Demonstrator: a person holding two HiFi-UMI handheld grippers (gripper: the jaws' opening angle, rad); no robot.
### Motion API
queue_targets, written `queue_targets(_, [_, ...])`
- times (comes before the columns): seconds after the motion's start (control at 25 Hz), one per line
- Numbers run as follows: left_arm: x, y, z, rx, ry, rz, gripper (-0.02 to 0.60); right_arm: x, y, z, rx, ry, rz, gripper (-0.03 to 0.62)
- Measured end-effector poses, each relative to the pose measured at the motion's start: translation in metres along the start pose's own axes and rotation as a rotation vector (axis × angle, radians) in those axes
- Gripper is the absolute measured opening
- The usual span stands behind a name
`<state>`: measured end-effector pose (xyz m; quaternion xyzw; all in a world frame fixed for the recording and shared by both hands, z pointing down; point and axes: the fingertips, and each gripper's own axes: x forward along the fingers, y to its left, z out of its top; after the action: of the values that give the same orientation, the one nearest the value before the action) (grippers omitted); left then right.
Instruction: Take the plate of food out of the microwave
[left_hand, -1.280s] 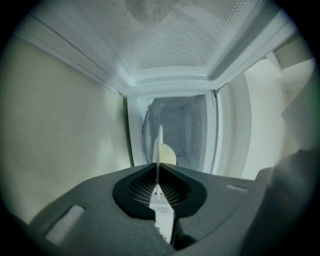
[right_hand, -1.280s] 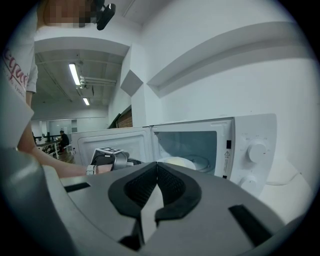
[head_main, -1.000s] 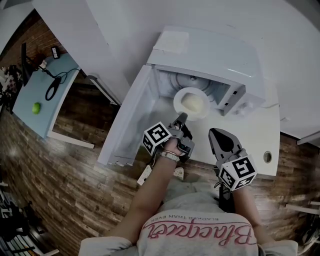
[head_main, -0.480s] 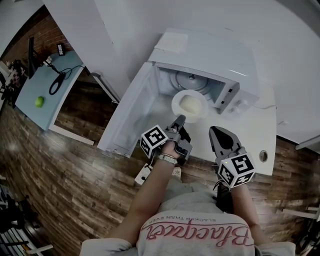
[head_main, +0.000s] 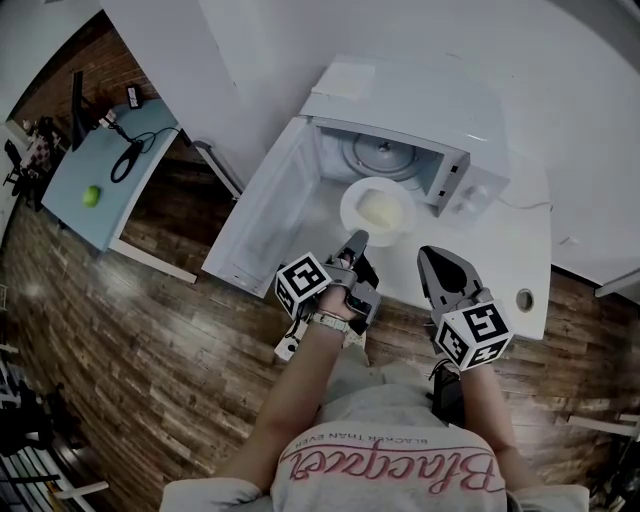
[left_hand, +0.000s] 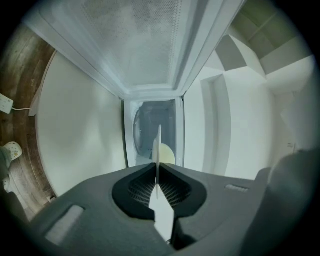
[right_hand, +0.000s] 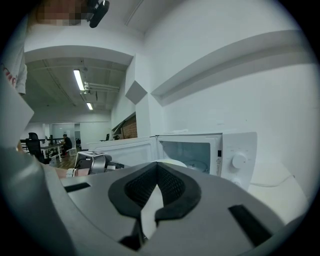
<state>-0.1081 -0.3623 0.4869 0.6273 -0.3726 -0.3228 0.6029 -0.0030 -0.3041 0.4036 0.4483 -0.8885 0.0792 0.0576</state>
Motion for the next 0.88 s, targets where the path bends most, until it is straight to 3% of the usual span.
queue_targets(0.88, [-0.057, -0.058, -0.050, 0.034, 0.035, -0.039, 0.017, -0.055, 0.028, 0.015, 0.034, -0.062, 0.010, 0.011])
